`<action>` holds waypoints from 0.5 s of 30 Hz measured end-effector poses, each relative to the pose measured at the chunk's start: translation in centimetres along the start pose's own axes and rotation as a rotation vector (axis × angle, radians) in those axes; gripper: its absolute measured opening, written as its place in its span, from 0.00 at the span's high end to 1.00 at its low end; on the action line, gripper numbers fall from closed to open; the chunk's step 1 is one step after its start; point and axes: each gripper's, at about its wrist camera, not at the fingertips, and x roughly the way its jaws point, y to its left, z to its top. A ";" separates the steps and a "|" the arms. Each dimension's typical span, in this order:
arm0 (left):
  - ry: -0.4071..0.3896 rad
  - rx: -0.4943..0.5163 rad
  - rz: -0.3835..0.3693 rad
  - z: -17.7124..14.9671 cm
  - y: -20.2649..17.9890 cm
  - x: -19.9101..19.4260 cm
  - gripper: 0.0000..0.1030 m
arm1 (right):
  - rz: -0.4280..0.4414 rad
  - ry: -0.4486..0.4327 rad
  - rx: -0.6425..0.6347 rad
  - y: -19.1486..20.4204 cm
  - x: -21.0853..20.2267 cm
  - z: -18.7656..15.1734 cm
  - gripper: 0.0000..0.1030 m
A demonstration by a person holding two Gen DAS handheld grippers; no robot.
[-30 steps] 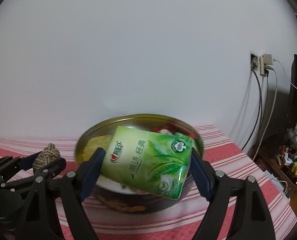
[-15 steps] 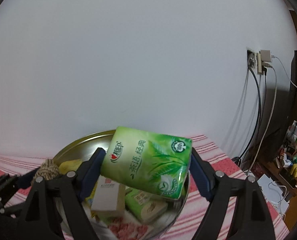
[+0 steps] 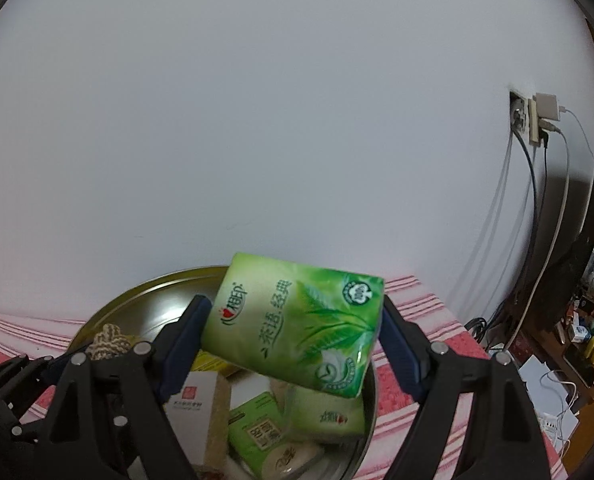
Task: Organize objects
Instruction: 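Carry the rope ball and tissue pack over the tin with both grippers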
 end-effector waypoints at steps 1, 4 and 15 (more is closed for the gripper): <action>0.008 -0.002 0.006 0.1 -0.1 0.4 0.55 | 0.001 0.009 -0.003 -0.1 0.4 0.2 0.20; 0.035 -0.011 0.018 0.3 -0.4 1.4 0.55 | 0.006 0.024 -0.007 -0.7 1.4 0.6 0.20; 0.095 -0.038 0.065 0.3 -0.2 2.9 0.55 | 0.044 0.095 -0.010 -1.4 3.3 0.9 0.20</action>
